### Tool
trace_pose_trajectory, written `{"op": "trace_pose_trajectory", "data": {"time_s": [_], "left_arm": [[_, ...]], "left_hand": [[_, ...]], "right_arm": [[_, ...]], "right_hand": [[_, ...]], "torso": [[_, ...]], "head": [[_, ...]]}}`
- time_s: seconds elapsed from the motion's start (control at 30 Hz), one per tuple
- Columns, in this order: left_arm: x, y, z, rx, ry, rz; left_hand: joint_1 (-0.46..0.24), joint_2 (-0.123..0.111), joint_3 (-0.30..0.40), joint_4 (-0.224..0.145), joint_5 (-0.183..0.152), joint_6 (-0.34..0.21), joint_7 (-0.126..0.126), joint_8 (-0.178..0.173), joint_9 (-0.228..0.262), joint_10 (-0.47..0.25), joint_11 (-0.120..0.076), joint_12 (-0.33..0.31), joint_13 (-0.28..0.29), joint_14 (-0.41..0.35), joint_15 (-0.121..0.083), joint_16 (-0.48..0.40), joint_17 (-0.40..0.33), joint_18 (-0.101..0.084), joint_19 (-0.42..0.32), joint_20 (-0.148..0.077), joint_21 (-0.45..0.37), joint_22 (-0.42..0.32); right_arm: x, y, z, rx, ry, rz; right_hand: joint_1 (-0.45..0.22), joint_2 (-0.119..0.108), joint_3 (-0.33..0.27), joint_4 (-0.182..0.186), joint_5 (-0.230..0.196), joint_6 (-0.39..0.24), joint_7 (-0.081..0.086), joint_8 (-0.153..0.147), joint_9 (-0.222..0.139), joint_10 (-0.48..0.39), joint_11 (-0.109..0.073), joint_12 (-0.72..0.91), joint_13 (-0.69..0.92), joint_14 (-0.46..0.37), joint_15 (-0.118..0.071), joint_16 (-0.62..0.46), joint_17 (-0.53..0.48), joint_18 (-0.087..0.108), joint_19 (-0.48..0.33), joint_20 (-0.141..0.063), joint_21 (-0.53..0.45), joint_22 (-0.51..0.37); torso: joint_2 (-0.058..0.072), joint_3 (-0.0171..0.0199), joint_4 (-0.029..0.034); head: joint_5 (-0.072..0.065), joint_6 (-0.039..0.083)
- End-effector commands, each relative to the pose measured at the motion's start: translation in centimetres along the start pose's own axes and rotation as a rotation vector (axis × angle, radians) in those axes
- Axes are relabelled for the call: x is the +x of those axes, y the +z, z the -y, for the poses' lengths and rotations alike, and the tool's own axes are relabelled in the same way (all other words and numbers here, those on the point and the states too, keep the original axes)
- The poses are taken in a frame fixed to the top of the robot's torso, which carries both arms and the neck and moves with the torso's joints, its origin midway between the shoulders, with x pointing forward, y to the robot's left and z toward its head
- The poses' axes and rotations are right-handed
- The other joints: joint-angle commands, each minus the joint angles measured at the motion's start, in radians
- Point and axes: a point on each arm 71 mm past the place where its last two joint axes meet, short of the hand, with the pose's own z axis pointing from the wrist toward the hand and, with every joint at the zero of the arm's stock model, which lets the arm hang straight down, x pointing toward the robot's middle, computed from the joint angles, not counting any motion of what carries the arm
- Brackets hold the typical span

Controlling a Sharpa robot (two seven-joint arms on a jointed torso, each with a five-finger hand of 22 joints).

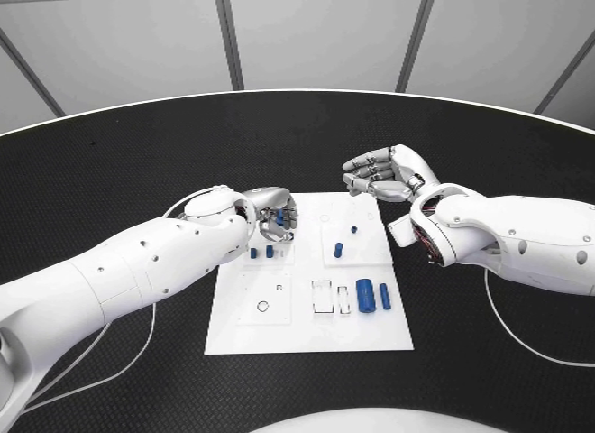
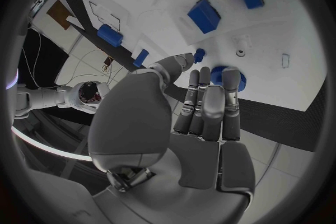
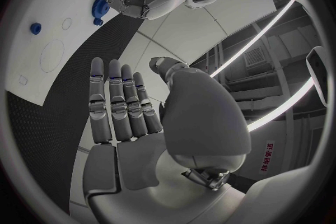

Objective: Assemble the parts on the task board

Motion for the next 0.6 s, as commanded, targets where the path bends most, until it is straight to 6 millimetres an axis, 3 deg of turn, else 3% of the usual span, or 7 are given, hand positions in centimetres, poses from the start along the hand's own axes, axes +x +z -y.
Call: {"op": "trace_pose_trajectory", "data": {"time_s": [0.03, 0.6], "left_arm": [[0.28, 0.05, -0.11, -0.006, -0.002, -0.009], [0.91, 0.4, -0.25, -0.021, -0.008, -0.018]], "left_hand": [[0.001, 0.006, -0.001, -0.005, -0.006, 0.006, 0.001, -0.006, -0.001, 0.006, 0.001, -0.003, -0.001, 0.005, 0.002, 0.004, 0.0, -0.009, 0.007, -0.001, 0.006, 0.001], [0.0, 0.007, -0.002, -0.006, -0.008, 0.01, 0.001, -0.005, -0.002, 0.008, 0.001, -0.005, -0.002, 0.012, 0.002, 0.01, 0.014, -0.011, 0.013, -0.002, 0.011, 0.008]], "right_arm": [[0.02, -0.01, -0.01, 0.0, 0.0, -0.001], [0.15, 0.0, -0.09, -0.002, 0.002, -0.004]], "right_hand": [[0.008, 0.004, 0.007, -0.001, 0.004, 0.001, 0.007, -0.005, -0.001, -0.006, 0.003, 0.0, -0.001, 0.0, -0.001, -0.003, -0.001, 0.004, 0.006, -0.002, 0.005, -0.001], [0.008, 0.004, 0.007, -0.001, 0.004, 0.001, 0.007, -0.005, -0.001, -0.006, 0.003, 0.0, -0.001, 0.0, -0.001, -0.003, -0.001, 0.004, 0.006, -0.002, 0.005, -0.001]], "torso": [[0.0, -0.0003, 0.0002], [-0.001, -0.0007, 0.0013]], "head": [[-0.002, -0.004], [-0.005, -0.012]]}}
